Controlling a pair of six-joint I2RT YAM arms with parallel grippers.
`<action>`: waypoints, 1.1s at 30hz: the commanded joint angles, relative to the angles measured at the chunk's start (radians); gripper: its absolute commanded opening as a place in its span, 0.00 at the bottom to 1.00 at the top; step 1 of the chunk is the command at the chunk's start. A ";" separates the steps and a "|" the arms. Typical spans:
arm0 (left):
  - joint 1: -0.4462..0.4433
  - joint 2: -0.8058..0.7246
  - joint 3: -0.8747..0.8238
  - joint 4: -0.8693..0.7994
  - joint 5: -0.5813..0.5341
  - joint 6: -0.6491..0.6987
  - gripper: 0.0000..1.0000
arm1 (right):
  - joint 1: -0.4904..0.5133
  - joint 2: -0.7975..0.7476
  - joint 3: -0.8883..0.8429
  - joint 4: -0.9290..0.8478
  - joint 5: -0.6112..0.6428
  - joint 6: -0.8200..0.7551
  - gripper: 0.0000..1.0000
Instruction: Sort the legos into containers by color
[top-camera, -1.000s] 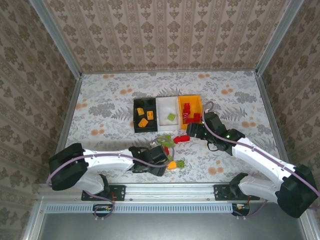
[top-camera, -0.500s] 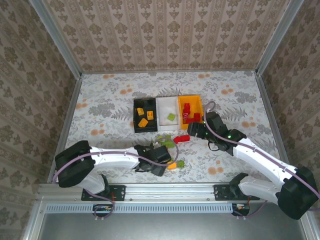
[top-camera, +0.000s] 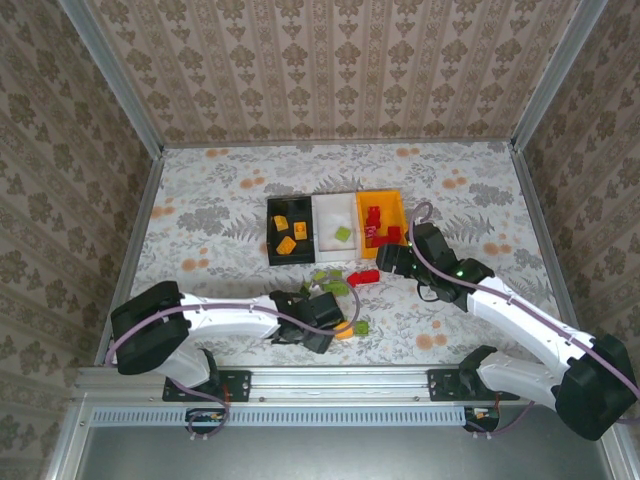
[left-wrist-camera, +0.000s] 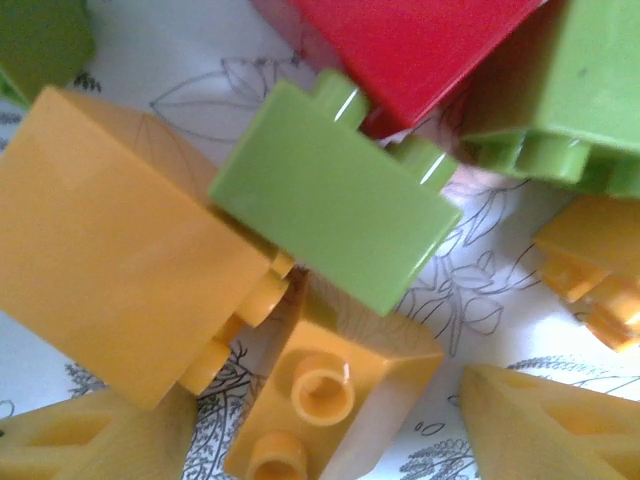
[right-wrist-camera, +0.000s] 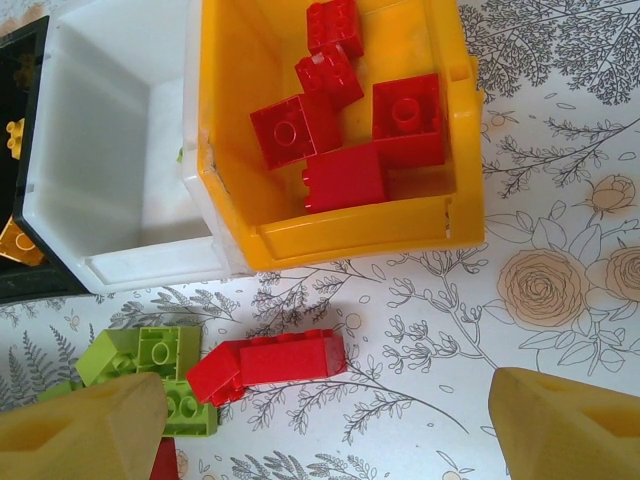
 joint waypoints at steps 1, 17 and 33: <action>-0.022 -0.033 -0.003 0.137 -0.052 0.035 0.72 | -0.006 -0.021 -0.019 -0.007 -0.007 -0.006 0.85; -0.018 -0.019 -0.037 0.058 -0.048 -0.042 0.58 | -0.011 -0.032 -0.020 -0.016 -0.015 -0.003 0.86; -0.018 0.031 -0.053 0.126 -0.014 -0.009 0.47 | -0.011 -0.037 -0.020 -0.021 -0.004 0.005 0.85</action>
